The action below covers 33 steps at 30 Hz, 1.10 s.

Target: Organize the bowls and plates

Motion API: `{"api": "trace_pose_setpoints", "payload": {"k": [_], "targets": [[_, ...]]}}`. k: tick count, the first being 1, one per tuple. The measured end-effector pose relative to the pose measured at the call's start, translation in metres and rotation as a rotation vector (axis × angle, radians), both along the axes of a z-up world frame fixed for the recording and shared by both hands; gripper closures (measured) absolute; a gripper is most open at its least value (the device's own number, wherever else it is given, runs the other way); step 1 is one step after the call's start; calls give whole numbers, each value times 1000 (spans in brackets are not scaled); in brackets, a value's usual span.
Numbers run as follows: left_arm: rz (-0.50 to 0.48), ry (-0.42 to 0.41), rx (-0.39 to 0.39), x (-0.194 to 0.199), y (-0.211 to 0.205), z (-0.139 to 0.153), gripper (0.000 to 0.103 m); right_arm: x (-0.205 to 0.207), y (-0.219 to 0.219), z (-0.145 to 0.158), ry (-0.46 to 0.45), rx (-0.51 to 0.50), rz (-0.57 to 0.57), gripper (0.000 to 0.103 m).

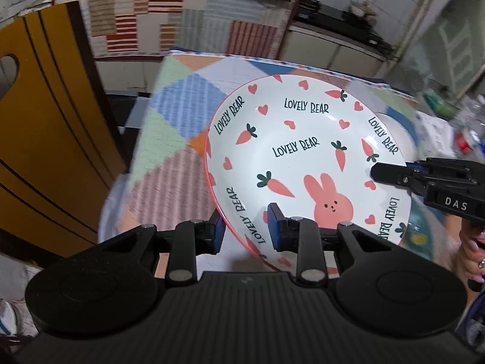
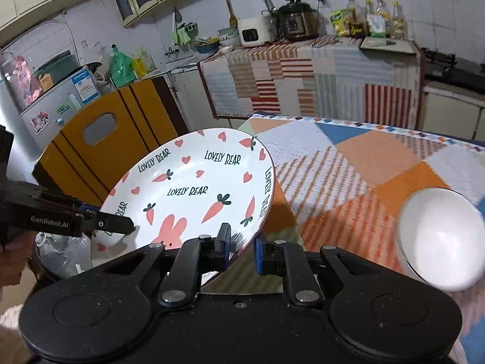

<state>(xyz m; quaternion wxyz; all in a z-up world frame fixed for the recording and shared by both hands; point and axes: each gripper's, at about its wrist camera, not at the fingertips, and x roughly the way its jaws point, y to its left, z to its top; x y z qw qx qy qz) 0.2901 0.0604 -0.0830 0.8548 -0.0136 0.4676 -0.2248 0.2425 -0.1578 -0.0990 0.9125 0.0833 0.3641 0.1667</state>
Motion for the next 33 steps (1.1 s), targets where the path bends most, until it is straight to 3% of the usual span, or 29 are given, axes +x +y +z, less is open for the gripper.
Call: {"api": "trace_pose_setpoints", "payload": {"k": [7, 17, 33], "targets": [[-71, 23, -20, -39, -31, 8, 75, -64, -24, 19, -18, -62, -41, 82], [-149, 128, 4, -62, -72, -21, 75, -121, -51, -4, 60, -50, -169, 82], [-199, 225, 74, -57, -107, -50, 74, -127, -69, -35, 182, -68, -244, 80]]}}
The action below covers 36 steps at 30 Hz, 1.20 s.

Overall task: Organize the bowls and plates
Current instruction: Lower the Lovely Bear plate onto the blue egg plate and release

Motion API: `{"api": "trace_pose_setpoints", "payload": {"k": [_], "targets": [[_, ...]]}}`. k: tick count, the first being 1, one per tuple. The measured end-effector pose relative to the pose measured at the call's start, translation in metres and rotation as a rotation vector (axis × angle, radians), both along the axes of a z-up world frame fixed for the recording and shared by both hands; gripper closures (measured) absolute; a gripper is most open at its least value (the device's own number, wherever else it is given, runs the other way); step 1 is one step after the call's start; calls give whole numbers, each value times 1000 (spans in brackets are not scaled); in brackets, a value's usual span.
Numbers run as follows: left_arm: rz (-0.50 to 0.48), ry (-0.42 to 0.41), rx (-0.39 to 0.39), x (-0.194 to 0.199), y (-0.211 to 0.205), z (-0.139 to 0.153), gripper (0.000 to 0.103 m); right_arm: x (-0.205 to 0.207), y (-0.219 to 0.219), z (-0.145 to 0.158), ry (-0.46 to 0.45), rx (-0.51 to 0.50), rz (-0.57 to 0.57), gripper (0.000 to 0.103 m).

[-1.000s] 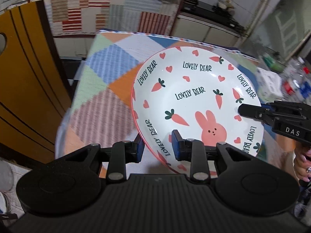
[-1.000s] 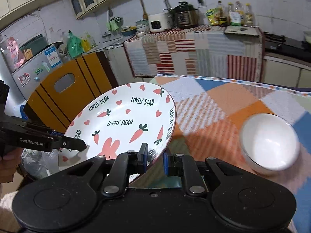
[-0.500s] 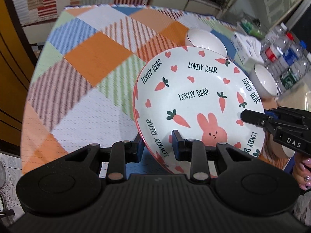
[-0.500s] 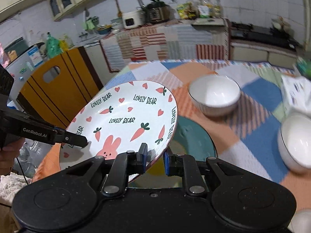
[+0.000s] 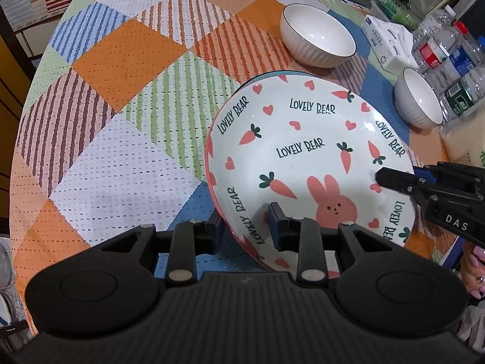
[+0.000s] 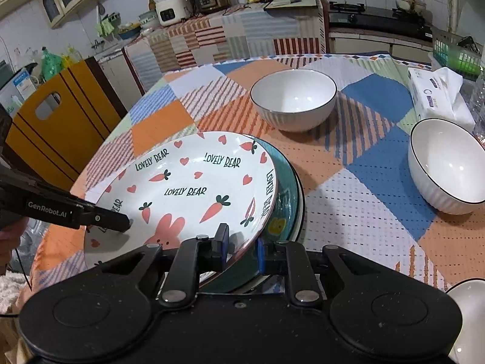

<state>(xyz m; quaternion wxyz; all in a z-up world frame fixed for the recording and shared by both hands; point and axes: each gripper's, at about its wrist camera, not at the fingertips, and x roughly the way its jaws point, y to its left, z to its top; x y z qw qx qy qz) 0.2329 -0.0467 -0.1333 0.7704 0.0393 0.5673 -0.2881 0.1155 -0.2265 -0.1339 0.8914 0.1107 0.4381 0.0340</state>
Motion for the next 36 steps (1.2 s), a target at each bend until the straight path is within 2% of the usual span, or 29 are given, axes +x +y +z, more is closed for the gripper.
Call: {"api": "trace_pose_setpoints", "payload": {"k": [17, 21, 25, 31, 36], "targets": [[-25, 10, 46, 4, -11, -4, 72, 11, 16, 11, 113, -93, -30, 75], [-33, 2, 70, 2, -15, -6, 72, 15, 30, 10, 166, -174, -34, 70], [-40, -35, 99, -3, -21, -6, 72, 16, 37, 7, 205, -235, -33, 69], [-20, -65, 131, -8, -30, -9, 72, 18, 48, 4, 202, -364, -13, 69], [7, -78, 153, -12, -33, -11, 72, 17, 54, -1, 153, -448, 7, 69]]}}
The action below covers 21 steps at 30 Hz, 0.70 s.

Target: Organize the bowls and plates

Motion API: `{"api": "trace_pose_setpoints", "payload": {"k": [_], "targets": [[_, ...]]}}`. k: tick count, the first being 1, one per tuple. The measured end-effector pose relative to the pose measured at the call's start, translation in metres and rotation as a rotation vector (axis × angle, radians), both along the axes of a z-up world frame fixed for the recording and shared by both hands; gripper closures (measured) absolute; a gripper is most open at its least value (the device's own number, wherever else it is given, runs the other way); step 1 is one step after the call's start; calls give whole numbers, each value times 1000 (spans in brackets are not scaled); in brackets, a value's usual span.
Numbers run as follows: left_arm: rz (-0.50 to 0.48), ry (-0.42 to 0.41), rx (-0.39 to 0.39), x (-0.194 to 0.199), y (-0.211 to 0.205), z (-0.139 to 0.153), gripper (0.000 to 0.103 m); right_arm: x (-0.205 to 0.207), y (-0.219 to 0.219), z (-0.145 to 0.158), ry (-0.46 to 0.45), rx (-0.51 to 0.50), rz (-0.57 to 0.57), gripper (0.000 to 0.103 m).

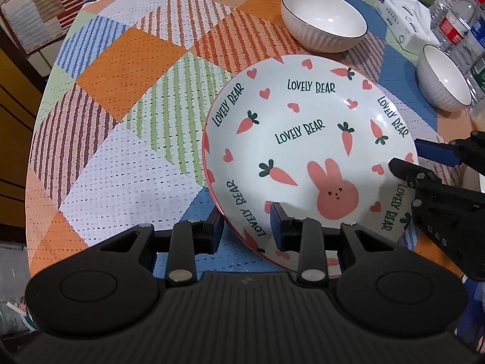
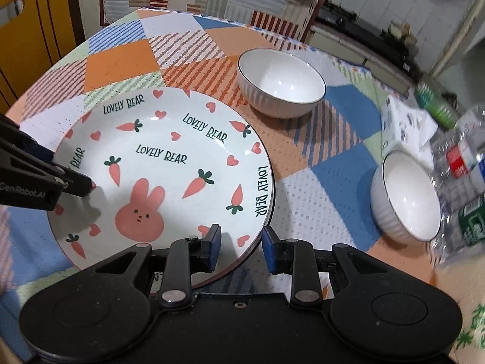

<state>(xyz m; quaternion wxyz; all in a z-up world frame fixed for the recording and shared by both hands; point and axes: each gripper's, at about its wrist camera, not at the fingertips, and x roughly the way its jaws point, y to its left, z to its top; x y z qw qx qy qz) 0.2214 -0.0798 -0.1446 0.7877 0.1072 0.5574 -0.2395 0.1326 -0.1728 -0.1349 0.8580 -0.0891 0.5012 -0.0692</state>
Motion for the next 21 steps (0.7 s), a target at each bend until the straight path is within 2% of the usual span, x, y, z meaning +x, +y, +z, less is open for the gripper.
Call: {"api": "trace_pose_setpoints", "payload": {"k": [6, 9, 13, 21], "targets": [[13, -23, 27, -11, -2, 5, 72, -13, -5, -1, -82, 9, 16, 69], [13, -32, 30, -23, -2, 14, 73, -32, -10, 10, -131, 64, 17, 69], [5, -41, -9, -41, 1, 34, 73, -61, -21, 31, -192, 120, 13, 68], [-39, -58, -73, -81, 1, 77, 71, -107, -40, 64, -275, 153, 27, 54]]}}
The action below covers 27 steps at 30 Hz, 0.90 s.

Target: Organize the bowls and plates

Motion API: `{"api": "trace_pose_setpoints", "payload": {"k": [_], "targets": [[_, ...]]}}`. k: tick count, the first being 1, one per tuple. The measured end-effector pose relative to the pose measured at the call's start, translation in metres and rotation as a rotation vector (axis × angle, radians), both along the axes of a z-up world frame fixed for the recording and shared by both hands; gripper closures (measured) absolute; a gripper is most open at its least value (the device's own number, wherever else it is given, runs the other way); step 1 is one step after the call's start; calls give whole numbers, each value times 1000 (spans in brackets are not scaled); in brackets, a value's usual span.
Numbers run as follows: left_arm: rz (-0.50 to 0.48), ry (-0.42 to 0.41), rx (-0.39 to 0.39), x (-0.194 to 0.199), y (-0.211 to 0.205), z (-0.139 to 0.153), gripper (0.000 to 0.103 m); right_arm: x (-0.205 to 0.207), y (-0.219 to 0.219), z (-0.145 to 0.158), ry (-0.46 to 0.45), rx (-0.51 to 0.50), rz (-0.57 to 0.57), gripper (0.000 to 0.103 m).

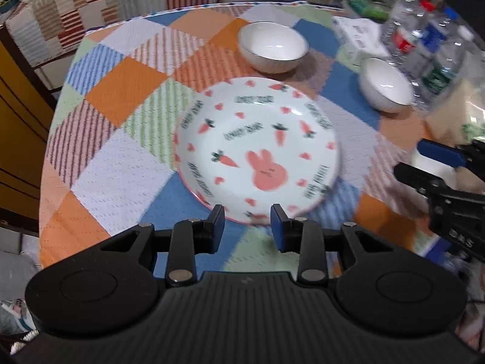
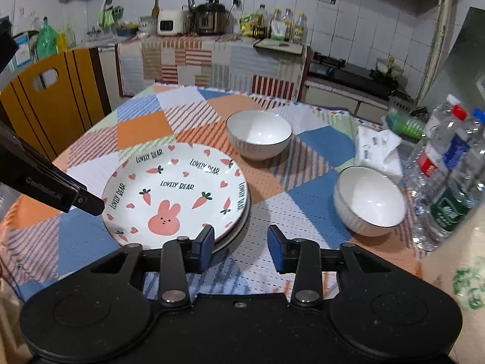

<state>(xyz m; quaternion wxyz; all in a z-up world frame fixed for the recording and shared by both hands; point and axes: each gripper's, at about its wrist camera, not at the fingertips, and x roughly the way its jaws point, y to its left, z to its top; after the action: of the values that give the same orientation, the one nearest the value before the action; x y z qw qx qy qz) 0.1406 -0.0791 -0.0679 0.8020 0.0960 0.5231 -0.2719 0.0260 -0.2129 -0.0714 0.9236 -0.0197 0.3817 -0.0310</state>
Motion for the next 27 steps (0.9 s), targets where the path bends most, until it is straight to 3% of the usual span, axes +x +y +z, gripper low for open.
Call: {"api": "trace_pose_setpoints", "payload": {"k": [3, 10, 12, 20, 27], "targets": [[-28, -16, 3, -17, -2, 12, 70, -16, -6, 4, -19, -2, -26, 44], [-88, -73, 23, -50, -21, 31, 55, -55, -20, 2, -62, -6, -46, 25], [-107, -83, 21, -58, -31, 32, 51, -68, -27, -2, -71, -15, -56, 7], [-160, -83, -24, -73, -81, 21, 36, -109, -64, -27, -64, -40, -120, 5], [-203, -60, -65, -72, -131, -7, 33, -106, -94, -63, 27, -2, -167, 5]]}}
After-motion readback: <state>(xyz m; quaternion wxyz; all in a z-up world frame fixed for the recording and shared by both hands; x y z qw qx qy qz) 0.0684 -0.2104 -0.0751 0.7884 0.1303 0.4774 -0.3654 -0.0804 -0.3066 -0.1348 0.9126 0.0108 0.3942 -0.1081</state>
